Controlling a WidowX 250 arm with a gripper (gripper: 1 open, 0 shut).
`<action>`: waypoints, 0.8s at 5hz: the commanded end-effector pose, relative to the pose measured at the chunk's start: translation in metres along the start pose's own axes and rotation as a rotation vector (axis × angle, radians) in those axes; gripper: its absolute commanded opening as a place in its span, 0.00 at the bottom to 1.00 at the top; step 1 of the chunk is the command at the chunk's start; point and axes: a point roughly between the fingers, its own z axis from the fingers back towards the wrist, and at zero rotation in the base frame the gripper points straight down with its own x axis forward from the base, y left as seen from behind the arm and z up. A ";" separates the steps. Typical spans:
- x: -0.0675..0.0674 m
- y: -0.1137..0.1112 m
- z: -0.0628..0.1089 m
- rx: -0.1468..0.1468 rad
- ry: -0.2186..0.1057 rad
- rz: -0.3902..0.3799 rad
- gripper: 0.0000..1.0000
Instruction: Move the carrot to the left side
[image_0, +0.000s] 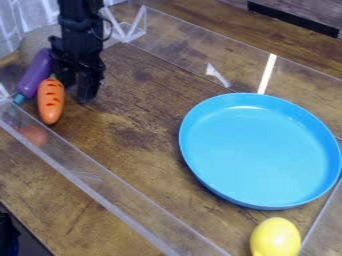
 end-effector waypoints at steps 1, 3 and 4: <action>-0.003 0.010 0.001 -0.007 -0.008 0.036 0.00; -0.003 0.009 -0.001 -0.029 0.006 0.061 1.00; -0.005 0.011 -0.001 -0.032 0.009 0.078 1.00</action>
